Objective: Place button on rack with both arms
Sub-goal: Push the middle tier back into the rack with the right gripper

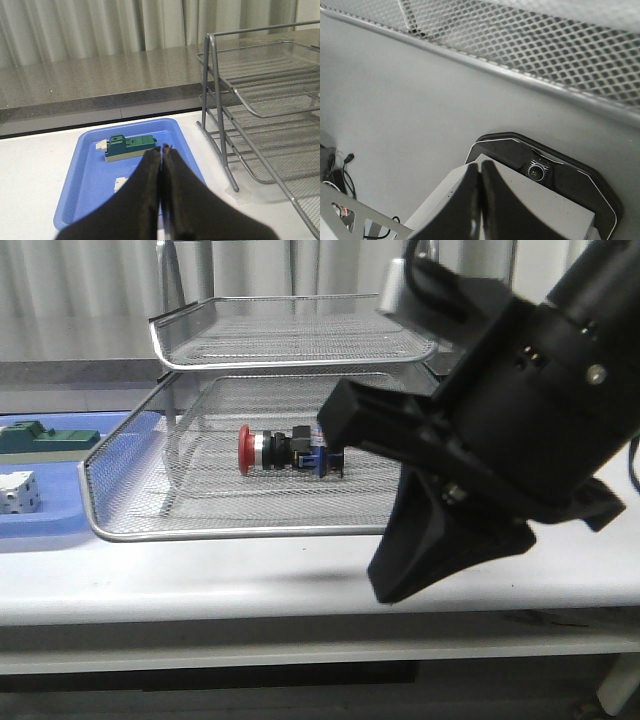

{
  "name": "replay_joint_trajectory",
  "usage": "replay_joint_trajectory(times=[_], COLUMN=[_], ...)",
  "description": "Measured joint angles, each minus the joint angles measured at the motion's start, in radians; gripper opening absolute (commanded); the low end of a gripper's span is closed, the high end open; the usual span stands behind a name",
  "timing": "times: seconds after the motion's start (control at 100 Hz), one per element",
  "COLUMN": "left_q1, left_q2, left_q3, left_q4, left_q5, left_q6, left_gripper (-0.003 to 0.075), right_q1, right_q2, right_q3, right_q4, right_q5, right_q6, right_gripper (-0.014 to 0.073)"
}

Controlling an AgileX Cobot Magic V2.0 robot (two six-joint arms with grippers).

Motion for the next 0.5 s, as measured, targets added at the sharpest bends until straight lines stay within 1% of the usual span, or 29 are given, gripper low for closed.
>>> replay_joint_trajectory(times=[0.15, 0.36, 0.5], left_q1=[0.0, 0.0, 0.0], left_q2=[0.0, 0.0, 0.0], left_q3=[0.0, 0.0, 0.0], left_q4=[0.0, 0.0, 0.0], left_q5=[0.0, 0.0, 0.0], left_q6=[0.0, 0.0, 0.0], left_gripper=[-0.0021, -0.0021, -0.0021], right_q1=[0.034, 0.037, 0.038], right_q2=[0.052, 0.101, 0.143], right_q3=[-0.002, -0.01, -0.05], right_q4=[0.007, 0.009, 0.011], right_q5=[-0.057, -0.161, -0.183], right_q6=[0.0, 0.0, 0.0], right_gripper=[-0.0057, -0.0057, -0.0057])
